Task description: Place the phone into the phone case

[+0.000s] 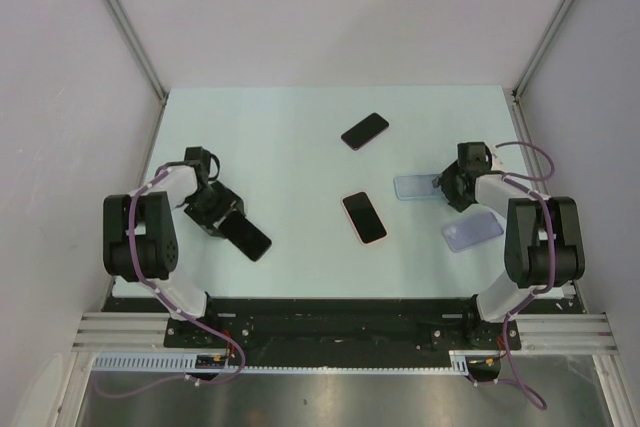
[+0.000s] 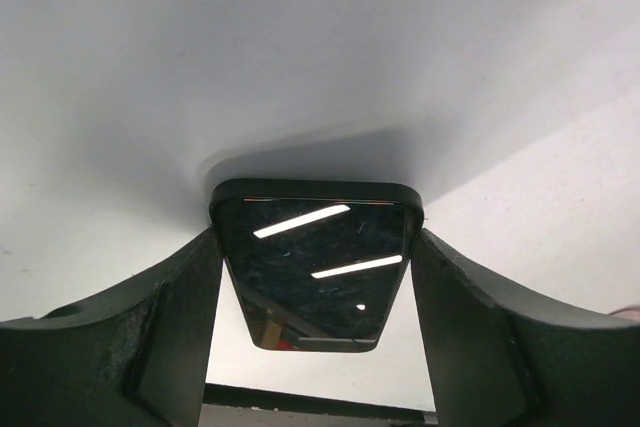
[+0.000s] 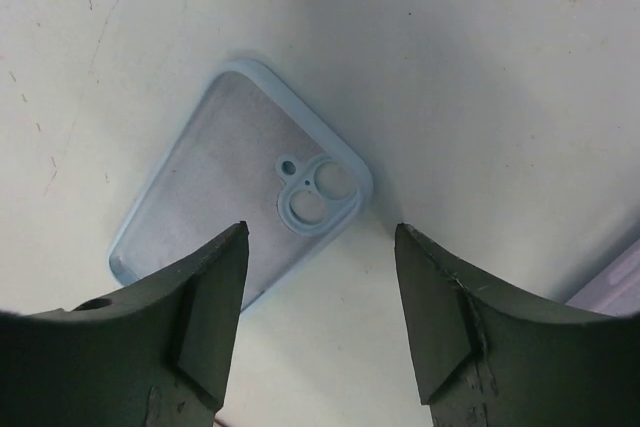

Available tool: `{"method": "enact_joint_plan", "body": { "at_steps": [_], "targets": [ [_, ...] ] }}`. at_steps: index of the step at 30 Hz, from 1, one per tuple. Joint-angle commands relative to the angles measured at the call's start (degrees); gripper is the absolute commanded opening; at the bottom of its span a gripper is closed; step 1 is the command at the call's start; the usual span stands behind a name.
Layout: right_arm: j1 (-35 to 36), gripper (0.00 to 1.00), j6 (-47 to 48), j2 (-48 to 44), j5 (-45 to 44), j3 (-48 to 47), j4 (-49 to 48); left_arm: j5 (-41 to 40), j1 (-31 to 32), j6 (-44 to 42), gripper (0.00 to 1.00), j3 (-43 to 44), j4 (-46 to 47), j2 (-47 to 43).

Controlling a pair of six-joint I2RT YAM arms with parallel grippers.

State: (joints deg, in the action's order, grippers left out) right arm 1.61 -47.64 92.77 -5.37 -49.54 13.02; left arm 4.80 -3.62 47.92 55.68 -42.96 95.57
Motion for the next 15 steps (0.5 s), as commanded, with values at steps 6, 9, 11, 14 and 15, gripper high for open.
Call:
{"method": "enact_joint_plan", "body": {
  "at_steps": [6, 9, 11, 14, 15],
  "targets": [
    [1.7, 0.32, -1.3, 4.3, -4.0, -2.1, -1.0, 4.8, 1.7, -7.2, 0.31, 2.0, 4.4, -4.9],
    [1.7, 0.10, -0.7, 4.4, -3.6, -2.1, -1.5, 5.5, 1.9, -8.9, 0.31, 2.2, 4.4, -5.7],
    [1.7, 0.04, 0.3, 4.0, -3.3, -2.1, -2.1, 6.5, 1.9, -9.9, 0.29, 2.4, 4.4, -5.8],
    [1.5, 0.00, 2.5, 3.2, -2.0, -2.2, -3.3, 7.3, 2.3, -11.7, 0.28, 2.5, 4.3, -6.0],
    [1.5, 0.00, 3.3, 2.9, -1.1, -2.4, -3.3, 7.4, 2.3, -12.2, 0.28, 2.7, 4.3, -6.0]
  ]
}}
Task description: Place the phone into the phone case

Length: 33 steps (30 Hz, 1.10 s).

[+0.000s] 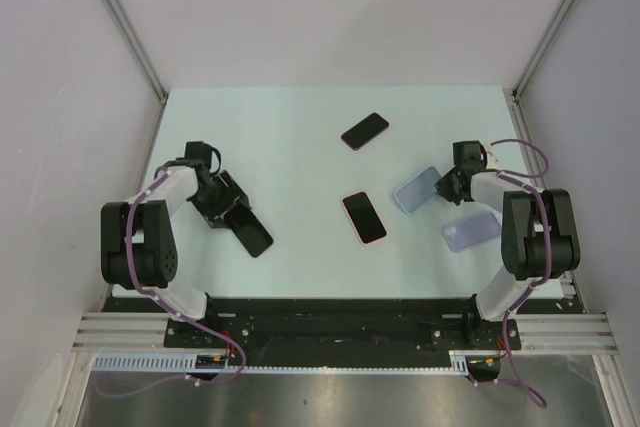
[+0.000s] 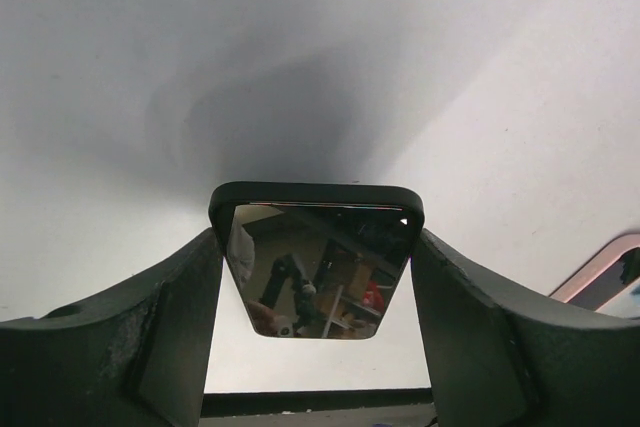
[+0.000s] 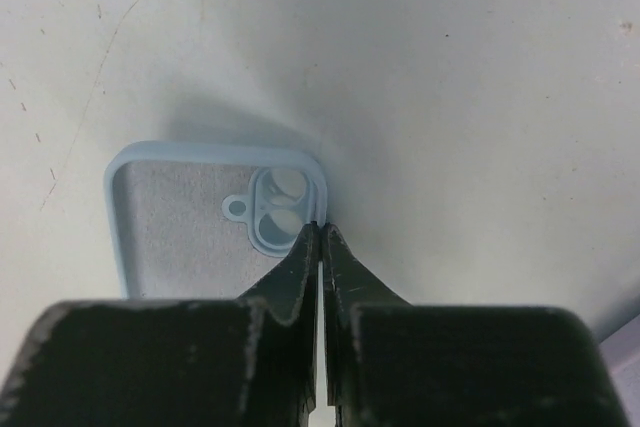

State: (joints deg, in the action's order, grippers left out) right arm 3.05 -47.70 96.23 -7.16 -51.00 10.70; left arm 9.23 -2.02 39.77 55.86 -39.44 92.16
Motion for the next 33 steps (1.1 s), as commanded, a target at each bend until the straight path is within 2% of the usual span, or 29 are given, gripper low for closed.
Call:
{"method": "enact_joint_plan", "body": {
  "at_steps": [1, 8, 15, 21, 25, 30, 33],
  "targets": [
    [0.0, 0.00, 4.1, -0.8, 0.9, -1.3, -1.1, 2.9, 0.9, -4.4, 0.28, 2.4, 0.8, -2.7],
    [2.0, 0.00, 10.3, -6.5, 5.1, -4.8, -0.8, 1.9, 1.3, -6.5, 0.27, 2.0, 0.6, -4.2],
    [11.9, 0.00, 11.8, -9.1, 10.8, -7.4, 0.4, 2.1, 1.6, -7.6, 0.24, 1.8, 0.6, -6.0],
    [26.9, 0.00, 10.2, -5.5, 13.2, -9.7, -0.4, -2.6, 1.6, -7.7, 0.20, 1.8, -1.3, -8.8],
    [35.7, 0.00, 9.0, -1.2, 12.3, -10.4, -2.1, -2.1, 1.6, -7.8, 0.20, 1.4, -1.1, -10.7],
    [40.0, 0.00, 8.2, 3.8, 11.8, -11.7, -3.6, 6.6, 1.5, -9.3, 0.20, -1.4, 1.9, -11.9],
    [41.9, 0.00, 8.5, 6.7, 10.9, -13.4, -3.3, 8.3, 1.6, -10.3, 0.19, -2.2, 2.0, -11.7]
  ]
}}
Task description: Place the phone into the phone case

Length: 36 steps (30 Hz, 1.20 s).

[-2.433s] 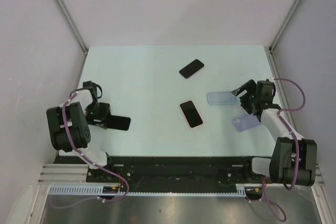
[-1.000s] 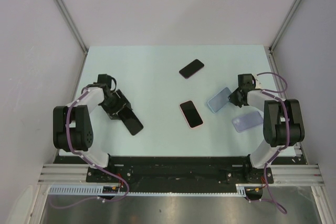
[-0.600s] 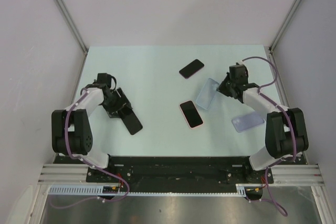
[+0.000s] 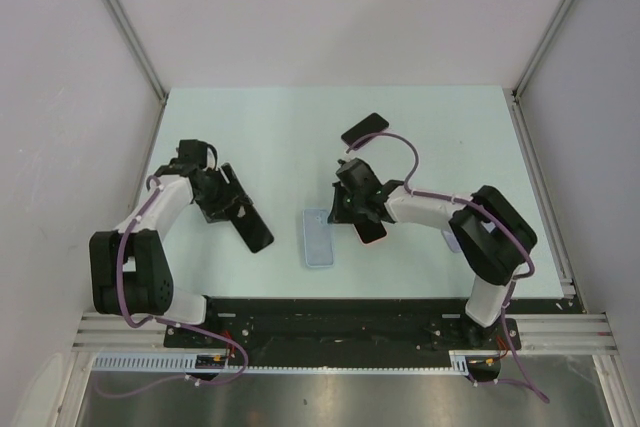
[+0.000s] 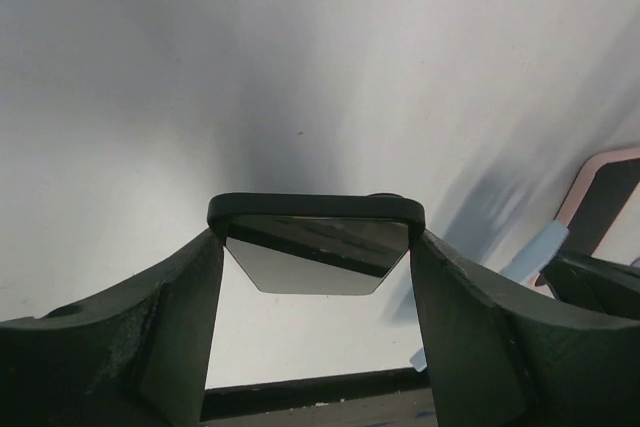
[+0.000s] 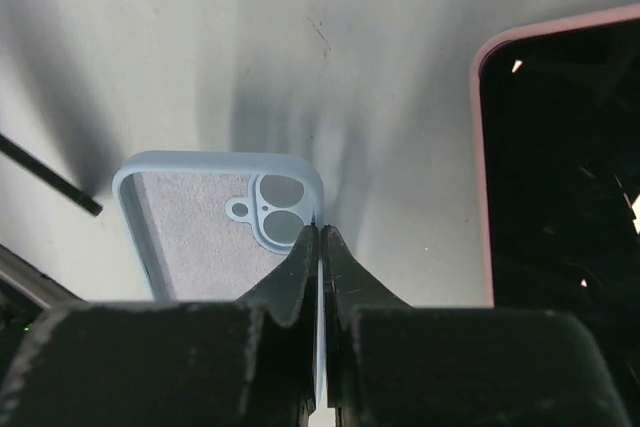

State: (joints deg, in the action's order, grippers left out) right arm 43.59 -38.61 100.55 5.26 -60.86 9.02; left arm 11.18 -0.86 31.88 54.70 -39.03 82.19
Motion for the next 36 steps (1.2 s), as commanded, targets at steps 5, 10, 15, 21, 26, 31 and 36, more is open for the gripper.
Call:
{"method": "enact_joint_plan", "body": {
  "at_steps": [5, 10, 15, 21, 26, 31, 36],
  "targets": [
    [1.9, 0.04, 0.9, 4.8, -1.4, -6.3, 0.6, 8.9, 0.4, -3.0, 0.14, -1.6, 1.6, -2.1],
    [1.7, 0.33, 2.7, 1.8, -0.6, -6.6, 0.7, 9.5, 2.0, -3.5, 0.14, -2.7, 1.7, -2.7],
    [1.8, 0.48, 5.0, 0.3, 10.9, -6.6, -5.1, 16.6, 2.1, -3.8, 0.14, -3.2, 2.3, -2.1],
    [3.4, 0.49, 2.8, 2.8, 26.3, -6.6, -18.8, 20.2, 2.8, -4.2, 0.15, -3.1, 2.4, -3.0],
    [5.7, 0.52, 3.0, 4.3, 27.4, -6.6, -23.3, 22.5, 3.8, -4.9, 0.15, -4.0, 3.1, -3.1],
    [5.7, 0.56, 6.8, 5.6, 25.6, -6.6, -21.0, 22.7, 4.6, -5.4, 0.15, -4.3, 3.0, -3.3],
    [6.2, 0.57, 9.6, 8.2, 24.1, -6.6, -20.8, 22.8, 5.3, -5.3, 0.14, -4.2, 3.3, -2.3]
  ]
}}
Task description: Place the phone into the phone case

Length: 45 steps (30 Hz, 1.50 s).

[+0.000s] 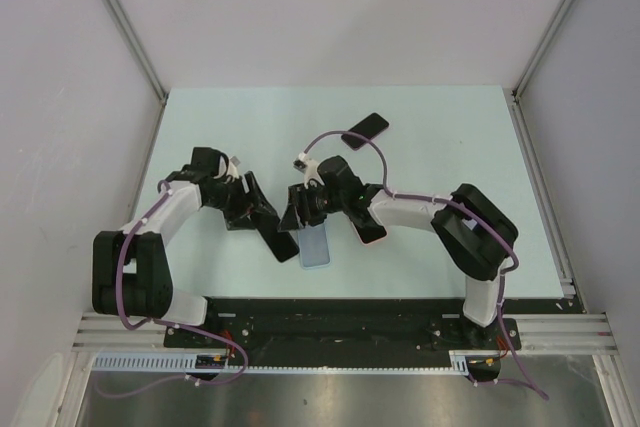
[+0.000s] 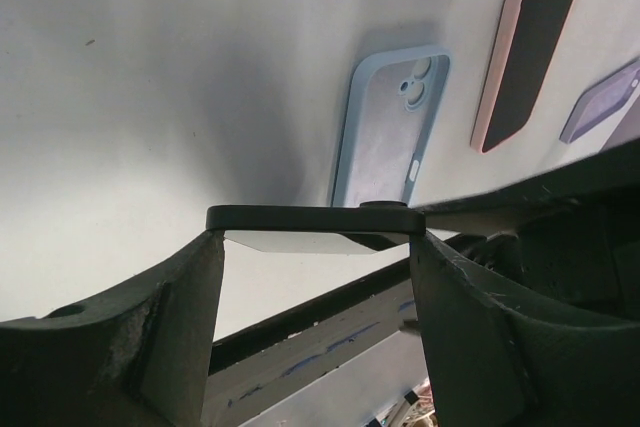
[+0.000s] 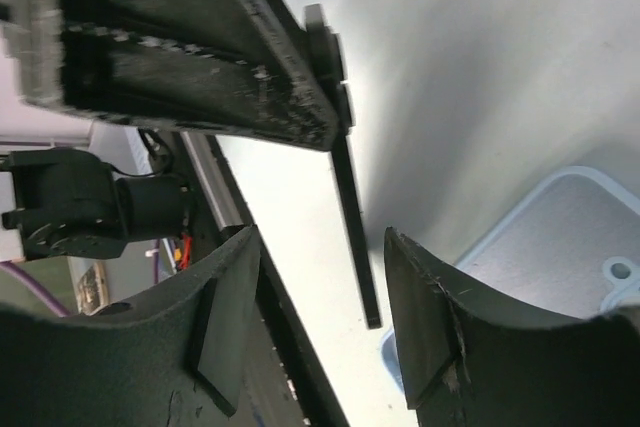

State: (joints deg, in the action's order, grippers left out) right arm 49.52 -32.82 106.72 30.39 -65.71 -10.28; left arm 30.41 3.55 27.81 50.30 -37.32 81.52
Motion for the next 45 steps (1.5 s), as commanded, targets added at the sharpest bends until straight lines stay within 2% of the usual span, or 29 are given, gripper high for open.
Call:
{"method": "enact_joint_plan", "body": {
  "at_steps": [1, 5, 8, 11, 12, 15, 16, 21, 22, 23, 24, 30, 33, 36, 39, 40, 41, 42, 44, 45],
  "targets": [
    [0.4, 0.57, 4.1, 2.4, -1.3, -1.8, -1.7, 3.8, 1.2, -1.4, 0.14, 0.2, 1.5, -1.5],
    [0.8, 0.56, 3.6, 3.8, -0.8, -1.8, -2.2, 3.8, 1.8, -1.2, 0.14, 0.3, 1.7, -1.3],
    [0.8, 0.47, 3.0, 4.3, -0.9, -1.8, -2.9, 4.0, 2.0, -1.3, 0.14, 0.7, 1.7, -1.0],
    [0.9, 0.29, 2.3, 4.2, -0.8, -1.8, -3.8, 4.3, 2.0, -1.6, 0.15, 0.8, 1.7, -1.2],
    [1.0, 0.18, 2.2, 4.0, -0.8, -1.8, -3.9, 4.2, 2.0, -1.6, 0.16, 0.8, 1.7, -1.4],
    [1.0, 0.01, 1.4, 3.2, -0.6, -1.7, -3.8, 4.6, 2.0, -1.6, 0.27, 0.8, 2.3, -2.0],
    [1.1, 0.00, 1.1, 3.1, -0.5, -1.7, -3.6, 4.8, 2.0, -1.6, 0.38, 0.8, 2.8, -2.2],
    [1.3, 0.00, -0.4, 1.4, 0.1, -1.5, -2.7, 4.3, 2.0, -1.0, 0.75, 1.9, 3.3, -4.7],
    [1.2, 0.00, -0.7, 1.0, 0.2, -1.5, -2.4, 4.3, 2.1, -1.0, 0.90, 2.4, 3.3, -5.1],
    [1.1, 0.00, -0.9, 0.6, 0.4, -1.5, -2.4, 4.7, 2.1, -1.2, 0.95, 2.7, 3.3, -5.6],
    [1.0, 0.00, -1.1, -0.2, 0.4, -1.3, -2.2, 5.0, 2.1, -1.4, 0.99, 3.0, 3.3, -6.1],
    [0.1, 0.00, -3.2, -2.7, 0.8, -1.0, 0.6, 6.5, 1.9, -1.8, 1.00, 5.0, 3.0, -7.8],
    [-1.0, 0.00, -4.4, -5.8, 0.9, 1.3, 1.7, 6.3, 2.1, -2.3, 0.94, 5.9, 3.1, -7.9],
    [-2.0, 0.00, -6.3, -9.1, 0.9, 4.1, 2.5, 5.3, 2.0, -3.0, 0.83, 6.4, 3.1, -7.2],
    [-3.1, 0.00, -7.4, -11.6, -0.8, 5.9, 6.2, 4.7, 2.1, -2.9, 0.51, 5.3, 5.1, -6.8],
    [-3.6, 0.00, -7.5, -12.1, -1.0, 7.2, 6.8, 4.9, 2.0, -2.3, 0.34, 4.0, 6.0, -6.6],
    [-3.8, 0.00, -8.0, -13.2, -1.6, 7.8, 7.4, 5.3, 2.0, -2.1, 0.27, 3.1, 7.2, -6.5],
    [-4.1, 0.00, -8.3, -13.5, -1.7, 8.4, 8.0, 5.7, 2.0, -1.7, 0.14, 1.3, 9.5, -6.5],
    [-5.0, 0.00, -8.8, -14.1, -2.1, 10.0, 8.6, 7.5, 2.1, -0.5, 0.00, -0.2, 11.5, -5.0],
    [-5.2, 0.00, -9.0, -14.3, -2.1, 10.5, 9.0, 8.3, 2.3, 0.0, 0.00, -1.5, 13.0, -4.3]
  ]
}}
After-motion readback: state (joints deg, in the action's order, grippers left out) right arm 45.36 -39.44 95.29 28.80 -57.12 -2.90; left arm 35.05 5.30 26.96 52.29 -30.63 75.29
